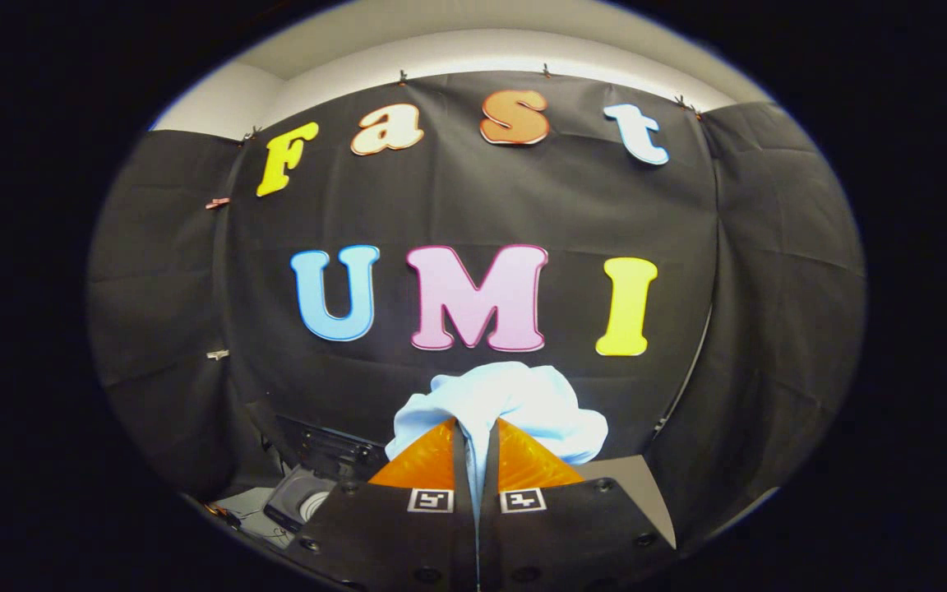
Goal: Put the clothes into the washing machine and then close the washing machine lid.
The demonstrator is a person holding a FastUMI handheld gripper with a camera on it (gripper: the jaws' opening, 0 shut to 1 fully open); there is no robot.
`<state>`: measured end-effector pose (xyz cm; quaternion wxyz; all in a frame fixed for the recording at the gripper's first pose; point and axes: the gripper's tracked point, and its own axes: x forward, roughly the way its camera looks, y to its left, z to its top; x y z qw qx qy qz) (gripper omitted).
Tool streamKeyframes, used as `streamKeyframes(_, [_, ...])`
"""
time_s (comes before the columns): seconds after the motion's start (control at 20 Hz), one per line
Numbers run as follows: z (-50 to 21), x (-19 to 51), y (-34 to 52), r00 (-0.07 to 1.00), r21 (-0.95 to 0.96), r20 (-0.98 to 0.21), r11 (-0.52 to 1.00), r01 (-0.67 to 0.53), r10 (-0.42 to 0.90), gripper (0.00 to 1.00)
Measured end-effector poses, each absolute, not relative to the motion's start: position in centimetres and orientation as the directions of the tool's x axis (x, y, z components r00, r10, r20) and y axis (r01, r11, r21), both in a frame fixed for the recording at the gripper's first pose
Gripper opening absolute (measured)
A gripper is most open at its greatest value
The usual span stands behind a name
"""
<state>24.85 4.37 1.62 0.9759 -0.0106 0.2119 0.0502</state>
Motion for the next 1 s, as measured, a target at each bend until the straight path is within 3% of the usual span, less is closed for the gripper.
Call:
streamKeyframes(0.4, [1.2,26.0,19.0,0.852,0.069,-0.385,0.932,-0.356,0.354,0.06])
streamKeyframes(1.0, [-9.9,27.1,33.1,0.685,0.199,-0.414,0.794,-0.575,0.600,0.06])
